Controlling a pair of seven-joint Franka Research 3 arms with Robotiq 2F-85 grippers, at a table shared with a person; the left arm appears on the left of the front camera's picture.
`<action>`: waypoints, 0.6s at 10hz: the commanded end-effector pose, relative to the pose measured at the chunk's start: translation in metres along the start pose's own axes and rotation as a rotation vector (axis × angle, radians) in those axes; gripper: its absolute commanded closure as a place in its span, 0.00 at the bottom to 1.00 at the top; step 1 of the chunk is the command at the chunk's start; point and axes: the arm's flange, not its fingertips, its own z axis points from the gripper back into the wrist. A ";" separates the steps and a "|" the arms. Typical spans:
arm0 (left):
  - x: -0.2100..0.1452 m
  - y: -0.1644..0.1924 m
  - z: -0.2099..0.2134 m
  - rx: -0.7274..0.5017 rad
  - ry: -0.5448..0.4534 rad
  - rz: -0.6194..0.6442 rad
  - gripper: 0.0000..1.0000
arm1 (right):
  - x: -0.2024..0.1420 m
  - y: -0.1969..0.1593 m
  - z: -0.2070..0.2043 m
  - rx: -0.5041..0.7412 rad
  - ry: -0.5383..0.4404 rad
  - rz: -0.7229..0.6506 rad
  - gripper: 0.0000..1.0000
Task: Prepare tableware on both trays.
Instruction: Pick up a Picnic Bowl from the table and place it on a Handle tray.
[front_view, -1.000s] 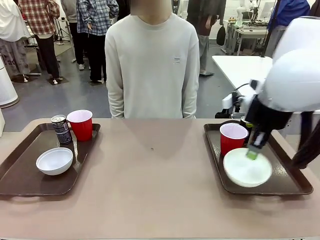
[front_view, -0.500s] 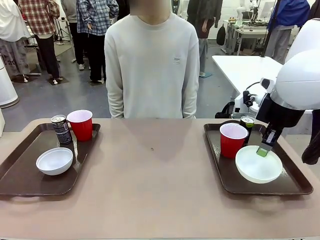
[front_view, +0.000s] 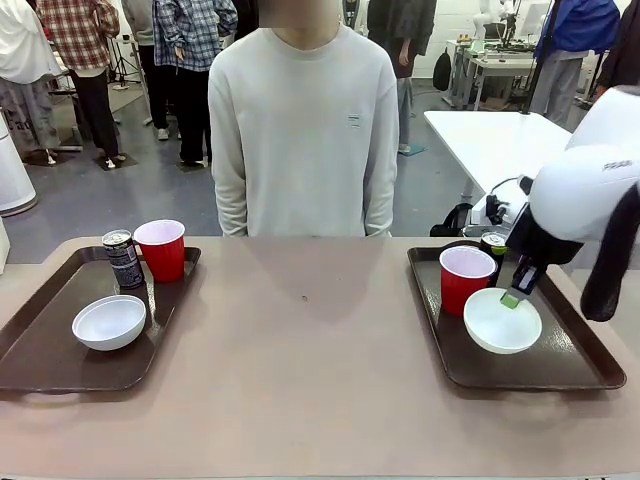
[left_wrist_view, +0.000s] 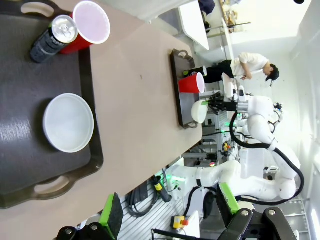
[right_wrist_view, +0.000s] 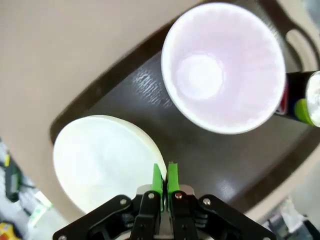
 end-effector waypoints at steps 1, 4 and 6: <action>-0.002 0.000 0.000 -0.022 -0.007 -0.020 0.00 | 0.005 -0.009 -0.025 0.076 0.003 0.002 0.96; -0.002 0.000 0.000 -0.022 -0.007 -0.020 0.00 | 0.001 -0.015 -0.032 0.099 0.003 0.005 0.96; -0.002 0.000 0.000 -0.022 -0.007 -0.020 0.00 | -0.002 -0.019 -0.034 0.150 0.050 -0.094 0.36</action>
